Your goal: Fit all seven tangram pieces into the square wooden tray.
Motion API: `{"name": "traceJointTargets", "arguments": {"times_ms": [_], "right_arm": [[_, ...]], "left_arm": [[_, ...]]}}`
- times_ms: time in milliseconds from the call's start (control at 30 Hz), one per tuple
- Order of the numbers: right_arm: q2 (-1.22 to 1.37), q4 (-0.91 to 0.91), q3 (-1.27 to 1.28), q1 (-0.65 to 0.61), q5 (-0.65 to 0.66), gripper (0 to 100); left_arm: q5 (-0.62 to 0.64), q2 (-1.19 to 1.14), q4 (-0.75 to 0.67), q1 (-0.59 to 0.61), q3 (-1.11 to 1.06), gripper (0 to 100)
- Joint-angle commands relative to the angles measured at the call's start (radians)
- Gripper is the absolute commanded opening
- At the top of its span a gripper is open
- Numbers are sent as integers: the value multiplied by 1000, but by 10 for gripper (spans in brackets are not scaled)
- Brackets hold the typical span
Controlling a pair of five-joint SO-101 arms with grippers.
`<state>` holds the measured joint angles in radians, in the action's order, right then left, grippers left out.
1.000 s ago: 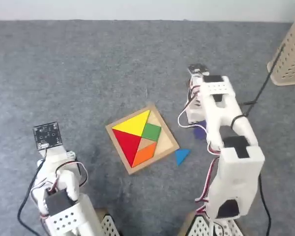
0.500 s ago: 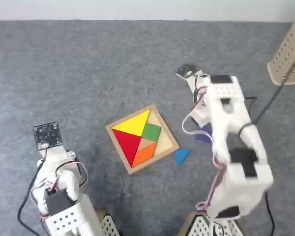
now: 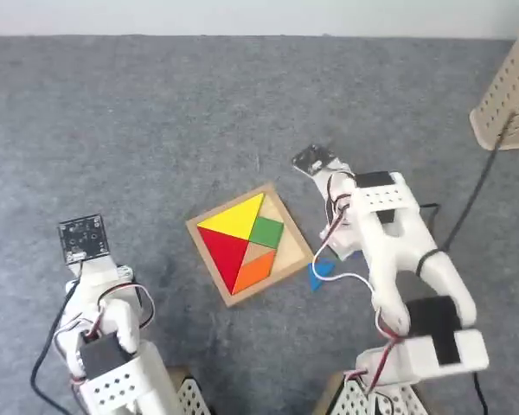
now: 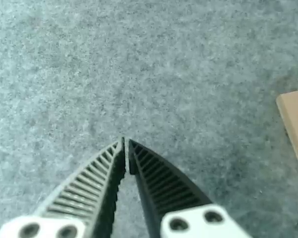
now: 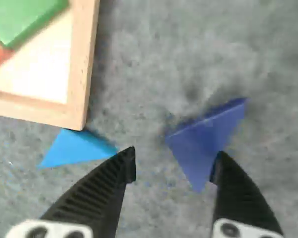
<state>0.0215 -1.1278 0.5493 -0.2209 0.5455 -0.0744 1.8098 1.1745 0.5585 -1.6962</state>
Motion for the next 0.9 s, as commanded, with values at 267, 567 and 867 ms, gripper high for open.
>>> {"name": "traceJointTargets", "arguments": {"times_ms": [267, 567, 867], "right_arm": [[133, 13, -133, 82, 20, 259], [-93, -97, -147, -12, -34, 280], [-16, 38, -31, -47, -28, 280]], "left_arm": [[14, 8, 6, -3, 10, 13], [14, 8, 6, -3, 10, 13], [14, 8, 6, -3, 10, 13]]}}
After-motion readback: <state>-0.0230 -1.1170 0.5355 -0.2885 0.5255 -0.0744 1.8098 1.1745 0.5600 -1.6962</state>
